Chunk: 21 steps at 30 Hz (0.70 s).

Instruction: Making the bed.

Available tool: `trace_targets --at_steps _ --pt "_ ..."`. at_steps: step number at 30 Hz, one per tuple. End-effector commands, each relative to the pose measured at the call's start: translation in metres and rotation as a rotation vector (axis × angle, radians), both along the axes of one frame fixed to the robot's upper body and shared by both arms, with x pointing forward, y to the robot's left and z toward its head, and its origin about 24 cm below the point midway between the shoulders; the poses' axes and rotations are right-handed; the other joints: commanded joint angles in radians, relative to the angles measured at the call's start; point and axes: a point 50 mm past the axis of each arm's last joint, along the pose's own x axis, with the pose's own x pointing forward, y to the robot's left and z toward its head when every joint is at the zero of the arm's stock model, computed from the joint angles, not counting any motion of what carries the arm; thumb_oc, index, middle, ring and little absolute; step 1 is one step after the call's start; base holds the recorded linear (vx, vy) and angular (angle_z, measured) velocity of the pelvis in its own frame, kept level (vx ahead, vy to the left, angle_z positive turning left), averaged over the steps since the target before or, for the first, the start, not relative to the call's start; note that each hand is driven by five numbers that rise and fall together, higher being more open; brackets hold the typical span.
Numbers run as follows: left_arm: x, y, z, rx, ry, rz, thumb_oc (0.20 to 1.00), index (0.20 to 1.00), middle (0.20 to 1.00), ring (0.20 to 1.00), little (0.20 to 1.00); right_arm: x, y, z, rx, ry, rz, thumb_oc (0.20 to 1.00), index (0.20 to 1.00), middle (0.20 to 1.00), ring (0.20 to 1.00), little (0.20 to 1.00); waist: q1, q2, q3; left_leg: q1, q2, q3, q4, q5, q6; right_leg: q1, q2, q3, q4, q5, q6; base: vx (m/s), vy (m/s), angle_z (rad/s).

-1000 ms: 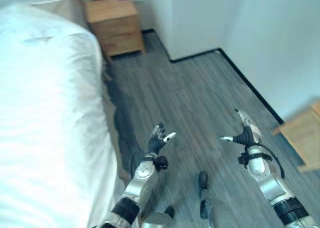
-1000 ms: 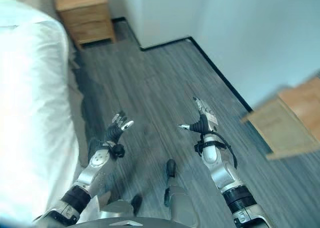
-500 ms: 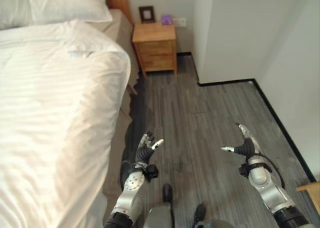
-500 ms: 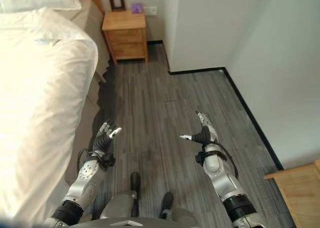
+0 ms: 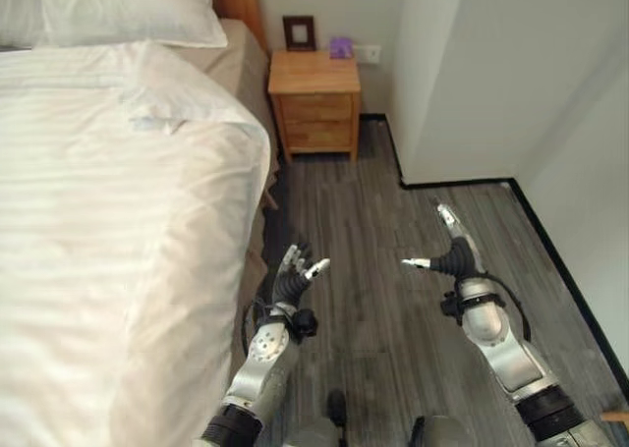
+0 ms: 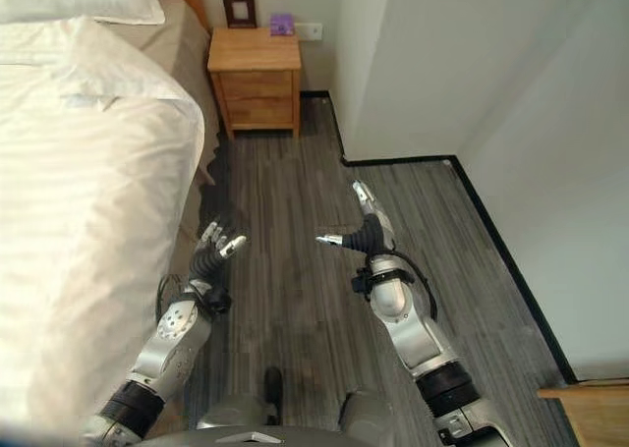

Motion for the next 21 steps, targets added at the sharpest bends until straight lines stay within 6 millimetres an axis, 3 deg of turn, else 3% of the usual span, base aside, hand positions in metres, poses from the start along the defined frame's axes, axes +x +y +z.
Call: trace_targets --at_steps 1,3,4,5,10,12,13,14,15,18,19,20,21 --pt "0.003 0.0 0.017 0.014 -0.097 -0.018 1.0 1.0 1.0 1.0 1.0 0.002 -0.005 0.012 0.013 -0.077 -0.01 1.0 1.0 1.0 1.0 1.0 -0.008 -0.015 -0.007 0.019 0.024 -0.036 0.003 -0.114 -0.089 0.092 0.074 -0.041 -0.281 0.081 -0.03 0.39 -0.016 0.34" --pt "0.002 0.0 0.014 0.011 -0.087 -0.022 1.0 1.0 1.0 1.0 1.0 -0.001 -0.01 0.005 0.013 -0.051 -0.029 1.0 1.0 1.0 1.0 1.0 -0.03 -0.023 -0.015 0.058 0.015 -0.052 0.003 -0.146 -0.102 0.074 0.097 -0.041 -0.466 0.111 -0.038 0.37 -0.025 0.21" --pt "0.002 0.0 0.013 0.011 -0.086 -0.022 1.0 1.0 1.0 1.0 1.0 -0.002 -0.01 0.005 0.012 -0.05 -0.029 1.0 1.0 1.0 1.0 1.0 -0.032 -0.02 -0.015 0.061 0.019 -0.055 0.003 -0.149 -0.103 0.083 0.102 -0.044 -0.479 0.116 -0.038 0.47 -0.045 0.29" --pt "0.001 0.001 0.009 0.015 -0.069 -0.018 1.0 1.0 1.0 1.0 1.0 -0.005 -0.013 0.0 0.009 -0.031 -0.042 1.0 1.0 1.0 1.0 1.0 -0.047 -0.016 -0.02 0.095 0.028 -0.068 0.003 -0.177 -0.12 0.049 0.094 -0.065 -0.574 0.17 -0.02 0.31 -0.035 0.3" --pt "-0.002 -0.001 0.003 0.012 -0.049 -0.024 1.0 1.0 1.0 1.0 1.0 -0.013 -0.016 -0.011 0.001 0.016 -0.048 1.0 1.0 1.0 1.0 1.0 -0.056 -0.014 -0.044 0.175 0.05 -0.111 0.006 -0.227 -0.129 0.083 0.101 -0.017 -0.636 0.201 -0.035 0.4 -0.073 0.42" --pt "-0.004 0.0 0.0 -0.003 -0.036 -0.019 1.0 1.0 1.0 1.0 1.0 -0.013 -0.018 -0.016 0.013 0.039 -0.042 1.0 1.0 1.0 1.0 1.0 -0.047 -0.002 -0.052 0.139 0.076 -0.106 0.192 -0.208 -0.157 0.146 0.115 -0.034 -0.651 0.191 -0.057 0.42 -0.139 0.51" --pt "-0.003 -0.001 0.002 -0.03 -0.04 -0.008 1.0 1.0 1.0 1.0 1.0 -0.011 -0.018 -0.014 0.022 0.037 -0.028 1.0 1.0 1.0 1.0 1.0 -0.031 -0.003 -0.02 0.013 0.091 -0.112 0.483 -0.118 -0.191 0.215 0.124 -0.037 -0.672 0.175 -0.095 0.23 -0.132 0.29" --pt "-0.002 -0.001 0.002 -0.03 -0.042 -0.008 1.0 1.0 1.0 1.0 1.0 -0.011 -0.017 -0.014 0.023 0.035 -0.028 1.0 1.0 1.0 1.0 1.0 -0.036 -0.007 -0.025 0.0 0.087 -0.117 0.488 -0.115 -0.191 0.207 0.119 -0.041 -0.672 0.177 -0.095 0.26 -0.167 0.36" --pt "0.0 0.0 0.007 -0.044 -0.06 -0.011 1.0 1.0 1.0 1.0 1.0 -0.006 -0.016 -0.009 0.037 0.029 -0.007 1.0 1.0 1.0 1.0 1.0 -0.007 -0.028 0.011 -0.107 0.101 -0.089 0.695 -0.072 -0.182 0.259 0.111 -0.057 -0.678 0.159 -0.125 0.22 -0.105 0.02" --pt "0.002 -0.002 0.012 -0.06 -0.075 -0.013 1.0 1.0 1.0 1.0 1.0 -0.002 -0.012 -0.004 0.044 0.018 0.018 1.0 1.0 1.0 1.0 1.0 0.018 -0.047 0.031 -0.193 0.131 -0.003 0.667 -0.126 -0.159 0.303 0.096 -0.055 -0.678 0.119 -0.123 0.25 -0.015 -0.49" --pt "0.003 -0.002 0.012 -0.06 -0.076 -0.013 1.0 1.0 1.0 1.0 1.0 -0.001 -0.012 -0.003 0.044 0.017 0.018 1.0 1.0 1.0 1.0 1.0 0.018 -0.051 0.03 -0.194 0.126 -0.001 0.661 -0.121 -0.157 0.3 0.092 -0.054 -0.678 0.12 -0.122 0.3 0.129 -0.19" --pt "0.003 -0.003 0.013 -0.065 -0.08 -0.006 1.0 1.0 1.0 1.0 1.0 -0.001 -0.011 -0.002 0.051 0.013 0.027 1.0 1.0 1.0 1.0 1.0 0.025 -0.051 0.025 -0.205 0.116 0.023 0.527 -0.166 -0.141 0.319 0.087 -0.051 -0.678 0.098 -0.108 0.3 0.179 -0.07" --pt "0.003 -0.004 0.013 -0.067 -0.077 -0.01 1.0 1.0 1.0 1.0 1.0 -0.001 -0.011 -0.003 0.048 0.019 0.029 1.0 1.0 1.0 1.0 1.0 0.024 -0.045 0.018 -0.196 0.105 0.028 0.416 -0.151 -0.141 0.321 0.087 -0.052 -0.678 0.087 -0.099 0.3 0.177 -0.07"
